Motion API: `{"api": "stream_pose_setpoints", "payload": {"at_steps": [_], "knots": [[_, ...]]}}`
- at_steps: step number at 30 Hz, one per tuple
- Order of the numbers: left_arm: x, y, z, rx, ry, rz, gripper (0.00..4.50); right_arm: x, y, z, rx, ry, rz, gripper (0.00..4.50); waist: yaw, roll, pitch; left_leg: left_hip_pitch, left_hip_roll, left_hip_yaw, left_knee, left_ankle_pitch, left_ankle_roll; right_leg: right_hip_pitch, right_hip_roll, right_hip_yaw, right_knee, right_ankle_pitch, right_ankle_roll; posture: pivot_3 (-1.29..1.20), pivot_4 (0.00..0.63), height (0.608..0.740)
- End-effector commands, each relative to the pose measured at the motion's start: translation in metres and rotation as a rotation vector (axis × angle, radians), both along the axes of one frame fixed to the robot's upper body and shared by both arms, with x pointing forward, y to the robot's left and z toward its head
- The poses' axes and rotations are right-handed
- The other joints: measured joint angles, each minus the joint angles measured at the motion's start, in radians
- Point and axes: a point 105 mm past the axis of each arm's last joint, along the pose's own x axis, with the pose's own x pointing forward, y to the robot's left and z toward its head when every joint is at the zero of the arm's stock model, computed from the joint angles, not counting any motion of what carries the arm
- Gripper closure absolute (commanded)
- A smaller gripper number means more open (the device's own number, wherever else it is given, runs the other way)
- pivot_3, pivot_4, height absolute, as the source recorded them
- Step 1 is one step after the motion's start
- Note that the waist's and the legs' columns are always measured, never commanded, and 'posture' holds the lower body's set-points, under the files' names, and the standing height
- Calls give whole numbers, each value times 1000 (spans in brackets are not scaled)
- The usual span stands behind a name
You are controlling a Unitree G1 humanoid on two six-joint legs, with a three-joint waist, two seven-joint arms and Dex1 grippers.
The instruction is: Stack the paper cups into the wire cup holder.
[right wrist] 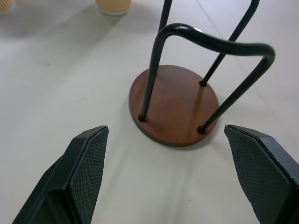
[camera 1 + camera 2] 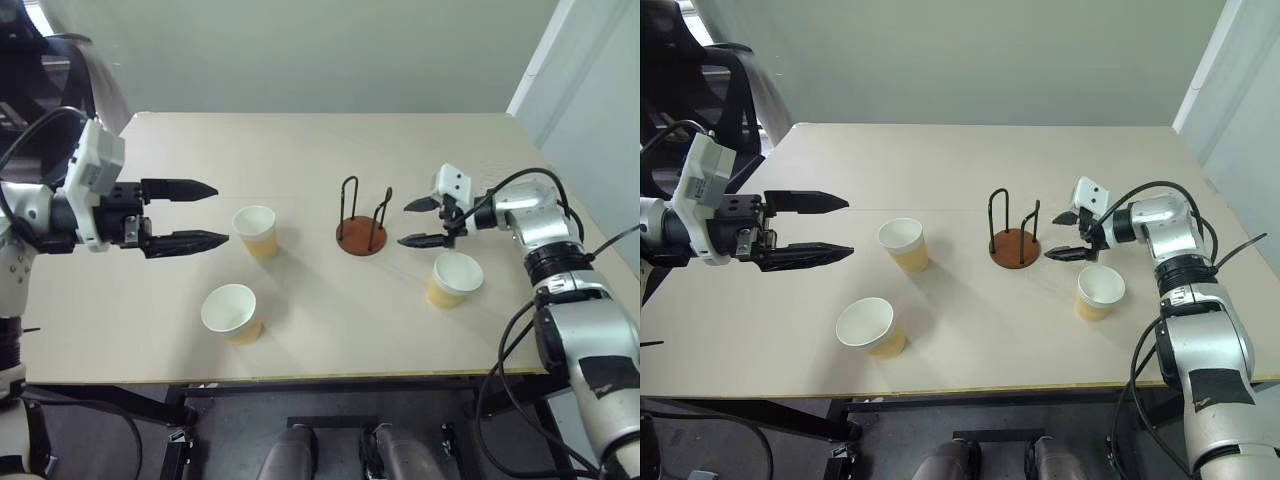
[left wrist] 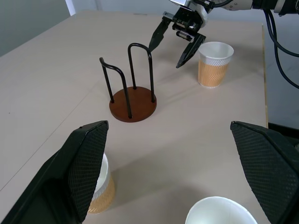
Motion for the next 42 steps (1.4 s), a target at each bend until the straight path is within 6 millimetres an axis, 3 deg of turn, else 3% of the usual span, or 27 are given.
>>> {"api": "stream_pose_setpoints", "payload": {"at_steps": [1, 6, 17, 26, 33, 42], "knots": [[3, -6, 15, -18, -58, -17, 32, -5, -3, 18, 41, -1, 15, 451, 3, 0, 0, 0, 0, 0, 0, 0, 0, 0, 0, 0, 0, 0, 0, 0, 150, 740], [10, -4, 13, -38, -54, -20, 32, -11, 1, 21, 57, 23, 21, 451, 2, 0, 0, 0, 0, 0, 0, 1, 1, 0, 0, 0, 0, 0, 0, 0, 150, 740], [2, 17, -19, 51, -30, -19, 32, -10, 17, 24, 69, 46, 19, 451, -3, 0, 0, 0, 0, 0, 0, 6, 12, 0, 0, 0, 0, -1, 2, 0, 150, 740], [-5, 19, -18, 51, -33, -9, 32, -7, 41, 18, 47, 22, 58, 451, -3, 0, 0, -1, 0, 0, 0, 5, 11, 0, 0, 0, 0, -2, 1, 0, 150, 740], [-10, 13, -17, 48, -24, -13, 32, -2, 50, 19, 54, -21, 46, 451, -2, 0, 0, -1, 0, 0, 0, -2, 1, -1, 0, 0, 0, -2, 1, 0, 150, 740], [-12, 12, -16, 45, -10, -3, 32, 10, 55, 22, 60, -64, -17, 451, -2, 0, 0, -1, 0, 0, 0, -2, 1, -1, 0, 0, 1, -2, 1, 0, 150, 740]]}}
